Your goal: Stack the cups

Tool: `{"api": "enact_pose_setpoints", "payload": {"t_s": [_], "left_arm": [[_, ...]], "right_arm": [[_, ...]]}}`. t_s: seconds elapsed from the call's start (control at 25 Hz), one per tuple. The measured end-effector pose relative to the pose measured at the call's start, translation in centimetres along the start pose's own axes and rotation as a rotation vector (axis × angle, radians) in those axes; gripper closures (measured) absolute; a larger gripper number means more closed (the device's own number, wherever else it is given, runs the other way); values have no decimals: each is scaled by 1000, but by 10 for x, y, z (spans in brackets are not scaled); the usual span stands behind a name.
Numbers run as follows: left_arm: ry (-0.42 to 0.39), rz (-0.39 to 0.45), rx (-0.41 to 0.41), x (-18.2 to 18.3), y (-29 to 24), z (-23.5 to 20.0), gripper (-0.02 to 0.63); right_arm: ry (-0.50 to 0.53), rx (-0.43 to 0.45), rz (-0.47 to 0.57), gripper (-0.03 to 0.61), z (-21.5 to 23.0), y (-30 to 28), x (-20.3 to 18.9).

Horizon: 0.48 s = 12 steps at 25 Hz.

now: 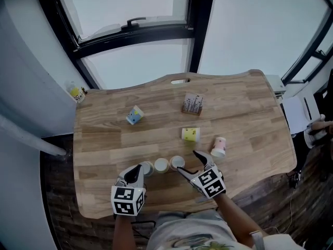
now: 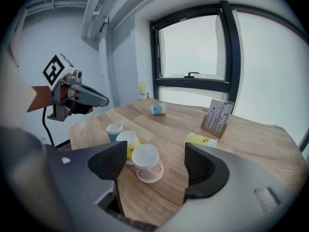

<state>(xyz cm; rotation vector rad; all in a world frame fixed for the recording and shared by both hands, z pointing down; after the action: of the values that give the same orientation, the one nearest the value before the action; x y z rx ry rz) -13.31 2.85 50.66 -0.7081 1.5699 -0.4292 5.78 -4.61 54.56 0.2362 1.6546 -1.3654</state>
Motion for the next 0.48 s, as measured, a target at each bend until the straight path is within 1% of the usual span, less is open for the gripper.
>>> {"api": "enact_pose_setpoints", "payload": {"t_s": [0.24,0.4,0.48], "left_arm": [[-32,11,2,13,-4,8,607],[-65,-2,14,19,-6,12,607],[-79,-5,23,24,-7,13,582]], "right_arm": [[-133,-98,-4,202,40,28,-7],[-227,-133,-70,202,67,38,-25],[-268,-139,-91,202,80,43,-32]]}}
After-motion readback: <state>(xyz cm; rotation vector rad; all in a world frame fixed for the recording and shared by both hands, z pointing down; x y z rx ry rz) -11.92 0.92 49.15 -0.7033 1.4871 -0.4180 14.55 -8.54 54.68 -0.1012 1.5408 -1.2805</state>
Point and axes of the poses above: the fingertips, and each gripper's own axes: y backward along the fingers, z to its right, x out of its top, the point moved 4 cm from there along y, backward along the fingers, and after that the axes turned 4 degrees about -z, right-handed, at the moved point
